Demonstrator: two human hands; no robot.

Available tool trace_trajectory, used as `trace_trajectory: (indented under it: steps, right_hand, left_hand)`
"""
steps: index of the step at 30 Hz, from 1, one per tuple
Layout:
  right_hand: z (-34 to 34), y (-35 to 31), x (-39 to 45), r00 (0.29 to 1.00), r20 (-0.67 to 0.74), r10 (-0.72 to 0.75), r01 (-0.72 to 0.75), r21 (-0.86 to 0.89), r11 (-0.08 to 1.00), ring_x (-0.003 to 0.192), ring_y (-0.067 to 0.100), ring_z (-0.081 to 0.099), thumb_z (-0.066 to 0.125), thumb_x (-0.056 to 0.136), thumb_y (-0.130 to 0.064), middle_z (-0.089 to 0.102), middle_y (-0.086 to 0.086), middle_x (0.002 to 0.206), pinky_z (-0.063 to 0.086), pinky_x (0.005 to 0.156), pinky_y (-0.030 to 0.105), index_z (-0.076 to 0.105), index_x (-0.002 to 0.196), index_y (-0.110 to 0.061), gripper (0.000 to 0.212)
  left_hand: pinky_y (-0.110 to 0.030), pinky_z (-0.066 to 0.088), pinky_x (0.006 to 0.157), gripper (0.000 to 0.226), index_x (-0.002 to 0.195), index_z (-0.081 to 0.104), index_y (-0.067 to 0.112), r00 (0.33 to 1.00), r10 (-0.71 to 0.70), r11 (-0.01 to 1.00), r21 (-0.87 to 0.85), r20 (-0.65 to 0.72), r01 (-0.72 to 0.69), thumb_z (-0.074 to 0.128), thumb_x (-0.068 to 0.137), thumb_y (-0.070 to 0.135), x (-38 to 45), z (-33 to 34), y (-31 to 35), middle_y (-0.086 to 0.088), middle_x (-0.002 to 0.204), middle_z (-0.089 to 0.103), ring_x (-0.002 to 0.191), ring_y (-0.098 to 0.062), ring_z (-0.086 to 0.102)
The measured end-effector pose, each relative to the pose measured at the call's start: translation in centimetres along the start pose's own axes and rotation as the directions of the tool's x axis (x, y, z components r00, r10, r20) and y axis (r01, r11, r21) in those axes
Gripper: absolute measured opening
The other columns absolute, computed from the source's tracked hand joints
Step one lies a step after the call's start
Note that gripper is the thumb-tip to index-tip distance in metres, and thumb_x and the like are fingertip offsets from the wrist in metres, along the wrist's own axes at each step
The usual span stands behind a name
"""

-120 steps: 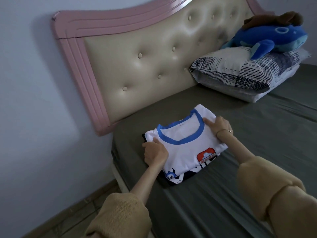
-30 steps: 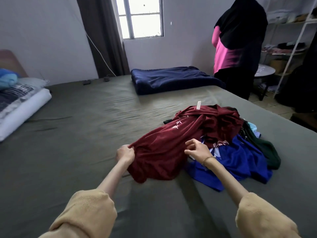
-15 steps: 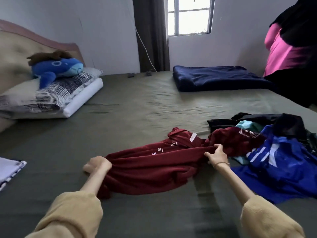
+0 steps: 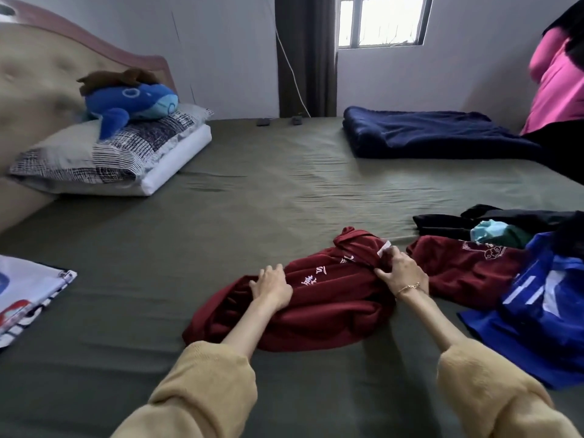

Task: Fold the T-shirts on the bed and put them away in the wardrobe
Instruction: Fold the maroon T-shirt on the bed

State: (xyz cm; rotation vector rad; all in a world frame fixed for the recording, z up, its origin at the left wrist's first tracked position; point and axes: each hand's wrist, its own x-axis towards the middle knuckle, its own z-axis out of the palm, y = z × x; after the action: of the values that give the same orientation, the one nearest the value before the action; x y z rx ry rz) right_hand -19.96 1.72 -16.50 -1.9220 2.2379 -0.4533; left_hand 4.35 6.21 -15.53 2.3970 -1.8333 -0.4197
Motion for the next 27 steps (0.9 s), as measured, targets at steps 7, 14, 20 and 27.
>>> trace_trajectory:
  steps: [7, 14, 20, 27]
  right_hand:
    - [-1.7, -2.4, 0.0, 0.937, -0.061, -0.343, 0.342, 0.343, 0.875, 0.115, 0.028, 0.055, 0.056, 0.092, -0.018, 0.061, 0.011, 0.123, 0.036, 0.091, 0.027, 0.058, 0.125, -0.009, 0.034]
    - [-7.6, -5.4, -0.8, 0.804, -0.271, -0.529, 0.588, 0.484, 0.647, 0.079, 0.020, 0.051, 0.059, 0.076, -0.022, 0.052, 0.007, 0.084, 0.042, 0.076, 0.024, 0.065, 0.083, -0.001, 0.023]
    - [-8.5, -4.3, 0.0, 0.866, -0.449, -0.222, 0.466, 0.560, 0.685, 0.085, 0.014, 0.053, 0.061, 0.073, 0.012, 0.042, 0.005, 0.108, 0.046, 0.079, 0.014, 0.053, 0.108, -0.003, 0.038]
    - [-3.6, -4.8, -4.6, 0.890, -0.100, -0.445, 0.434, 0.484, 0.759, 0.066, 0.001, 0.056, 0.075, 0.072, -0.031, 0.060, -0.012, 0.075, 0.047, 0.068, 0.030, 0.056, 0.088, -0.023, 0.026]
  left_hand:
    - [-0.045, 0.033, 0.107, 0.051, 0.141, 0.036, 0.019, 0.986, 0.158, 0.973, -0.160, -0.059, -0.166, 0.051, 0.094, 0.033, 1.0, 0.9, 2.0, -0.006, 0.140, 0.045, 0.132, -0.024, 0.039]
    - [-0.040, 0.042, 0.099, 0.066, 0.145, 0.033, 0.030, 0.835, 0.491, 0.753, -0.362, -0.249, -0.550, 0.064, 0.087, 0.028, 1.0, -3.9, 7.0, -0.007, 0.129, 0.050, 0.122, -0.025, 0.049]
    - [-0.035, 0.046, 0.082, 0.023, 0.105, 0.069, 0.014, 0.896, 0.357, 0.767, -0.465, -0.263, -0.442, 0.053, 0.094, 0.026, 1.6, -8.1, 10.2, -0.011, 0.104, 0.070, 0.097, -0.028, 0.062]
    - [-0.021, 0.042, 0.052, 0.024, 0.072, 0.049, 0.017, 0.990, 0.130, 0.088, -0.995, 0.059, 0.048, 0.053, 0.095, 0.017, 2.0, -13.3, 9.5, 0.000, 0.068, 0.049, 0.059, -0.010, 0.047]
